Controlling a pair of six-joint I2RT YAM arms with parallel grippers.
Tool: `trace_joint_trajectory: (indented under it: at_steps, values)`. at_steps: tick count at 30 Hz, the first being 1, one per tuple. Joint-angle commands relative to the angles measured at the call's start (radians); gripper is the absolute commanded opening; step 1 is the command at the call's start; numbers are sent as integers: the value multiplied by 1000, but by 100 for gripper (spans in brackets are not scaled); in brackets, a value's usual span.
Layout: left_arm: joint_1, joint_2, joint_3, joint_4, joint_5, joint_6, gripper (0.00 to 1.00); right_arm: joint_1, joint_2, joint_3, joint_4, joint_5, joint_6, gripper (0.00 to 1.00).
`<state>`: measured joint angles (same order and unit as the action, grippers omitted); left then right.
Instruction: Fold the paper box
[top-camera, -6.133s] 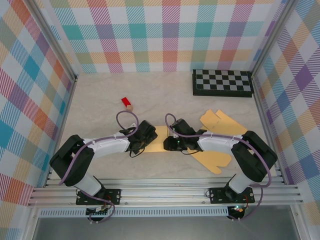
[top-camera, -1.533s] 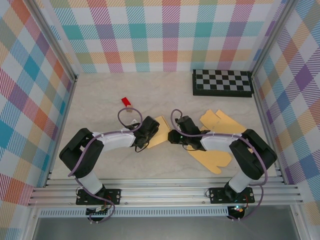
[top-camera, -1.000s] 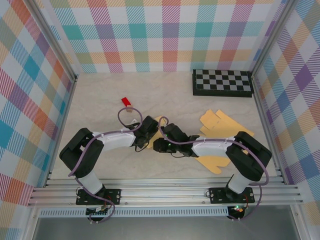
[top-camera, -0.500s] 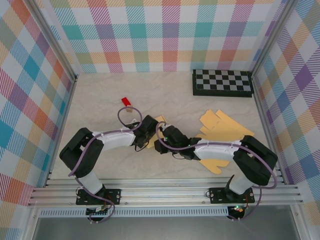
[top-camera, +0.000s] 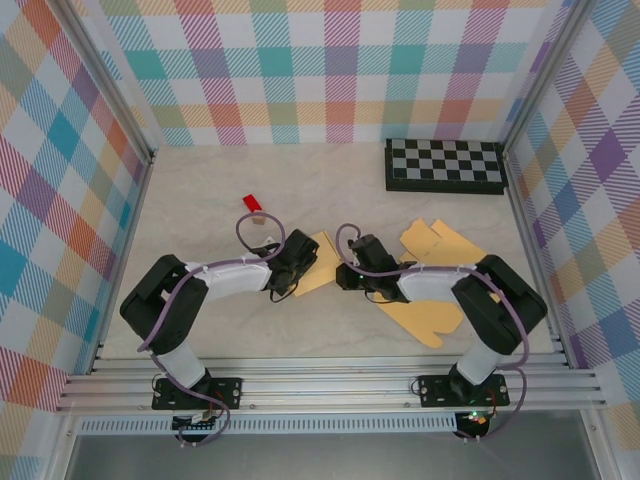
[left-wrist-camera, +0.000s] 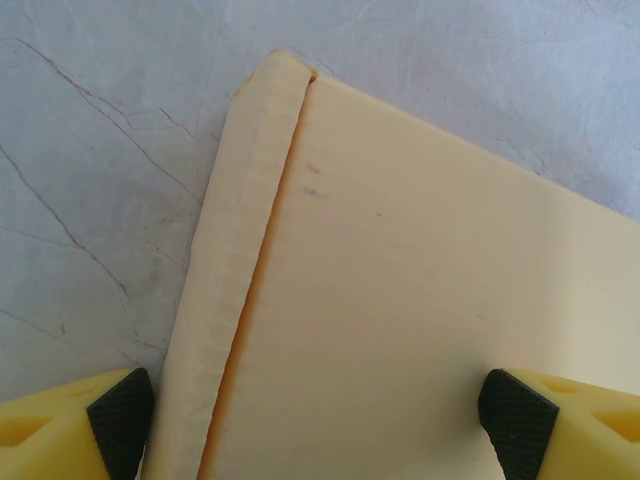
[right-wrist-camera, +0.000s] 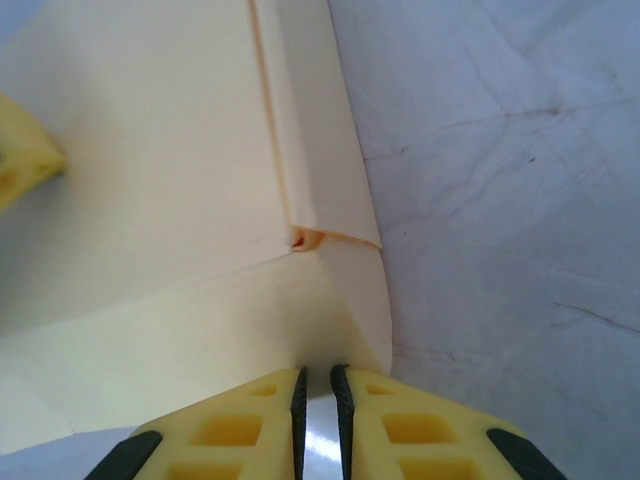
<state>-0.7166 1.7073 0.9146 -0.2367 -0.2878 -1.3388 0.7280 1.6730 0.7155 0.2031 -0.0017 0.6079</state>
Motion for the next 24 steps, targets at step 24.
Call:
trace_joint_trajectory:
  at_steps: [24]
  values:
    - [27, 127, -31, -214, 96, 108, 88, -31, -193, 63, -214, 44, -70, 36]
